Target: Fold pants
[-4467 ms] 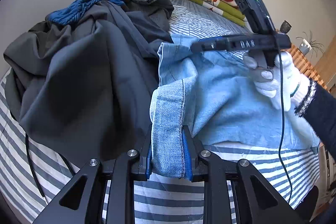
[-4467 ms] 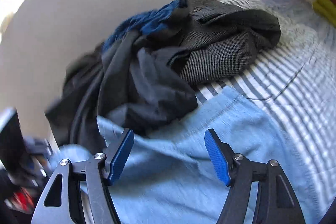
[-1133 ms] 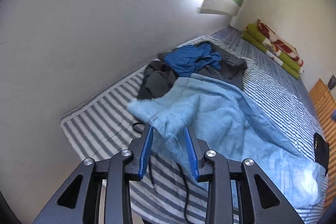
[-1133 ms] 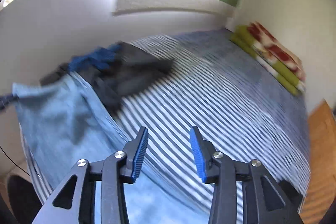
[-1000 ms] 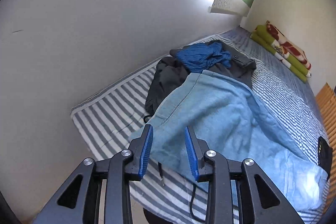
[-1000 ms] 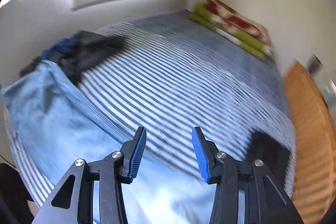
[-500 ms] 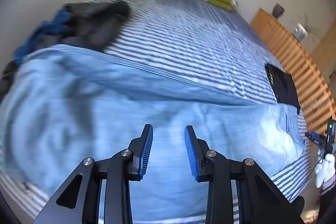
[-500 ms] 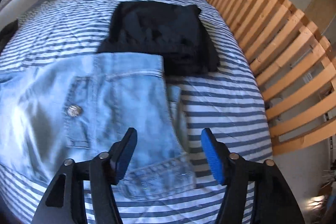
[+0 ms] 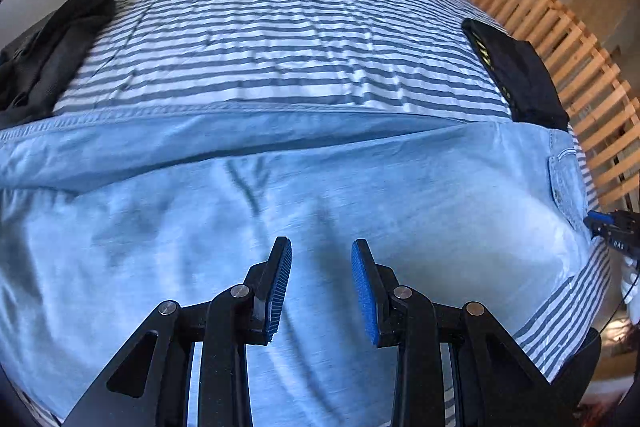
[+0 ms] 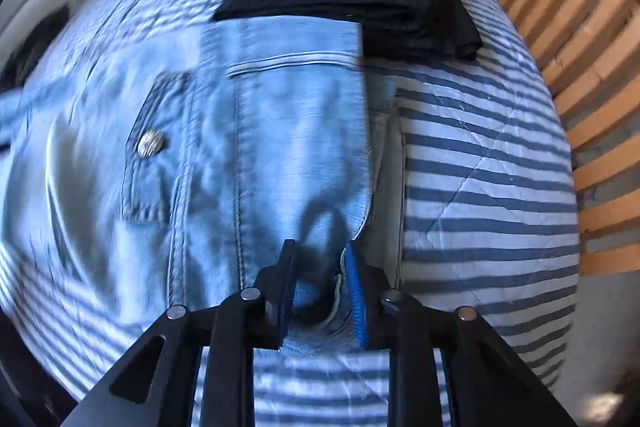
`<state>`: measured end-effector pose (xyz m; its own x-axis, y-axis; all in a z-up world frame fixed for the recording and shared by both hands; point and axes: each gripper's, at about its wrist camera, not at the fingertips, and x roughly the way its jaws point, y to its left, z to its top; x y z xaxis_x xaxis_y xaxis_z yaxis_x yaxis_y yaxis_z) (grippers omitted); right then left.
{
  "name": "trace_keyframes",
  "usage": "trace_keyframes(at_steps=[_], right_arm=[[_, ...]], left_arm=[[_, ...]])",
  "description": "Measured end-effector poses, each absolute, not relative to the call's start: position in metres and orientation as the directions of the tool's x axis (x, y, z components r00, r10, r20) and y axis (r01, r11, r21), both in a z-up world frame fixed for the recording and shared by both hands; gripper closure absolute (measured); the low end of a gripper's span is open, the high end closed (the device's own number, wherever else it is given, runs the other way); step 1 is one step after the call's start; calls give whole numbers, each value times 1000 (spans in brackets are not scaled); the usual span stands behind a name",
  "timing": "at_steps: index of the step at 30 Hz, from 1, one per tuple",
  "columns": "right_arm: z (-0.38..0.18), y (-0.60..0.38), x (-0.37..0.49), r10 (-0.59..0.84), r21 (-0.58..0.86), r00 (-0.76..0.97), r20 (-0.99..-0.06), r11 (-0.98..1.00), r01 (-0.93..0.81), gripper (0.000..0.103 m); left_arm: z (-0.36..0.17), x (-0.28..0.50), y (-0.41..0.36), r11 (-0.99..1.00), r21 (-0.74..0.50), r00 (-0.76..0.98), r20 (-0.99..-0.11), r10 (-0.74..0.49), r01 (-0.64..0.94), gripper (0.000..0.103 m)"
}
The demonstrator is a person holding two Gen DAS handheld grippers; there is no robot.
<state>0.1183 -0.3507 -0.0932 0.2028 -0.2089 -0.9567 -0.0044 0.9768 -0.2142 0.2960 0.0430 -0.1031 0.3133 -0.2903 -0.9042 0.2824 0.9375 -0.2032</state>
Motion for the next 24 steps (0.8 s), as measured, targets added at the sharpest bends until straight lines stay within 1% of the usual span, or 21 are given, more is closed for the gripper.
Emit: trace_keyframes(at_steps=[2, 3, 4, 5, 6, 7, 9, 11, 12, 13, 15, 18, 20, 21, 24], right_arm=[[-86, -344, 111, -249, -265, 200, -948, 963, -56, 86], [-80, -346, 112, -251, -269, 218, -943, 961, -56, 85], [-72, -352, 115, -242, -259, 242, -940, 965, -41, 77], [-63, -357, 120, -233, -249, 278, -932, 968, -20, 71], [-54, -362, 127, -235, -249, 330, -914, 969, 1, 57], [-47, -364, 137, -243, -258, 374, -895, 966, 11, 53], [-44, -363, 160, -226, -259, 414, -882, 966, -24, 53], [-51, -355, 187, -236, -296, 428, -872, 952, -78, 53], [-56, -350, 200, -233, -307, 435, -870, 945, -109, 53], [-62, -343, 212, -222, -311, 436, -872, 939, -144, 53], [-75, -332, 239, -205, -320, 440, -874, 925, -206, 53], [-94, -318, 269, -153, -282, 412, -898, 921, -270, 52], [-104, -308, 278, -124, -253, 383, -915, 917, -309, 52], [-110, -305, 282, -111, -242, 367, -924, 912, -332, 52], [-118, -303, 283, -90, -228, 345, -934, 895, -384, 52]], left_arm=[[-103, 303, 28, 934, -169, 326, -905, -273, 314, 68], [-103, 308, 20, 932, -147, 333, -906, -261, 331, 62], [-104, 314, 16, 927, -140, 332, -906, -261, 347, 56], [-106, 320, 11, 920, -134, 329, -907, -264, 368, 54], [-109, 327, 6, 916, -100, 333, -912, -241, 387, 54], [-112, 333, 4, 914, -61, 346, -914, -213, 401, 54], [-118, 341, 4, 898, 32, 369, -917, -149, 440, 54], [-125, 351, 10, 892, 40, 349, -927, -135, 451, 51], [-130, 358, 15, 894, 38, 334, -934, -127, 446, 47], [-132, 364, 20, 899, 39, 332, -936, -121, 436, 46], [-135, 383, 34, 917, 1, 326, -935, -141, 398, 46], [-148, 417, 49, 941, -119, 287, -934, -214, 316, 44], [-157, 432, 49, 945, -137, 256, -942, -217, 295, 42], [-154, 433, 47, 940, -136, 262, -939, -223, 312, 38], [-145, 422, 47, 914, -123, 256, -938, -235, 388, 38]])
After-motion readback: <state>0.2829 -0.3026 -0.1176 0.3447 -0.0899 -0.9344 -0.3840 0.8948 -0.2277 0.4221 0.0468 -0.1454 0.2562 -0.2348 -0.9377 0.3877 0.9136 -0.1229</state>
